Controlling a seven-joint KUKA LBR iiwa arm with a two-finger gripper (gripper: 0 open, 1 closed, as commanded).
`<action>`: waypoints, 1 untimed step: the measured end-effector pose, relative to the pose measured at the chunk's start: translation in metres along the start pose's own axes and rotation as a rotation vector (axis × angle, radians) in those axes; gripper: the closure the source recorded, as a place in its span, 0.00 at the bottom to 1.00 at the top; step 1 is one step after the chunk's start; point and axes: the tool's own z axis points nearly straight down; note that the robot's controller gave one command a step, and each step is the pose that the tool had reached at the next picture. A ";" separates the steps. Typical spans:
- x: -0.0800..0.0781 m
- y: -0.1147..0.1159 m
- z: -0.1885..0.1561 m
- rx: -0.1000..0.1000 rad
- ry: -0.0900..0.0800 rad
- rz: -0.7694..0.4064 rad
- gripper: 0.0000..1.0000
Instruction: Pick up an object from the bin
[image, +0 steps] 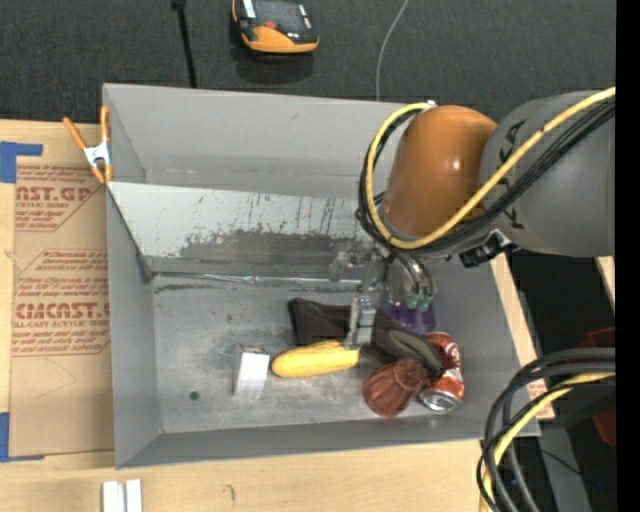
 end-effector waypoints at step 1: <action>-0.002 0.000 -0.005 0.000 -0.008 0.000 0.00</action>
Offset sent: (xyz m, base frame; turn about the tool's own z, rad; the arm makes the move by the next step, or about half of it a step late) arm 0.0019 0.0110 -0.0763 -0.1498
